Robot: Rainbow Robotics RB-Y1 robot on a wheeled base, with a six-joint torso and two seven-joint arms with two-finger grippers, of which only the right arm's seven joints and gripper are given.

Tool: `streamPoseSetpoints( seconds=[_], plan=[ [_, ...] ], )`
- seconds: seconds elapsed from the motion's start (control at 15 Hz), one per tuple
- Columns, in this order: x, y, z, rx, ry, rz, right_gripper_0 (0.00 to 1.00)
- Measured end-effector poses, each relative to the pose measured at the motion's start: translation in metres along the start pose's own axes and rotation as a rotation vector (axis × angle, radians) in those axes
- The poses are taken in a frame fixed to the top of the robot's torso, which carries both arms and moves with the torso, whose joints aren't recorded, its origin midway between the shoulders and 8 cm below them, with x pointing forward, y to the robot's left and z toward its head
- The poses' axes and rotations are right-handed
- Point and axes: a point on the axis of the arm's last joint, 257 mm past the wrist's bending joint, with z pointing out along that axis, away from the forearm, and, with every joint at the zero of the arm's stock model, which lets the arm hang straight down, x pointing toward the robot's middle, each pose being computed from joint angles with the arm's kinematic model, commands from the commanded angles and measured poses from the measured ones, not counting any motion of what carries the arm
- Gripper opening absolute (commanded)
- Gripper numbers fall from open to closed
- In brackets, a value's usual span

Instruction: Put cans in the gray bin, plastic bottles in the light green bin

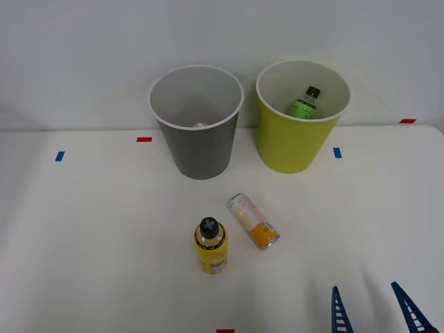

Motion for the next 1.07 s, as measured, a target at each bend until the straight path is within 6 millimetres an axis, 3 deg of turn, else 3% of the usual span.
streamPoseSetpoints(
  seconds=[0.8,1.0,1.07],
  plan=[
    [0.0,0.0,0.0,0.0,0.0,0.0,1.0],
    [0.016,-0.003,-0.003,0.005,0.034,0.012,1.0],
    [0.013,-0.006,-0.003,0.014,0.017,0.034,1.0]
  ],
)
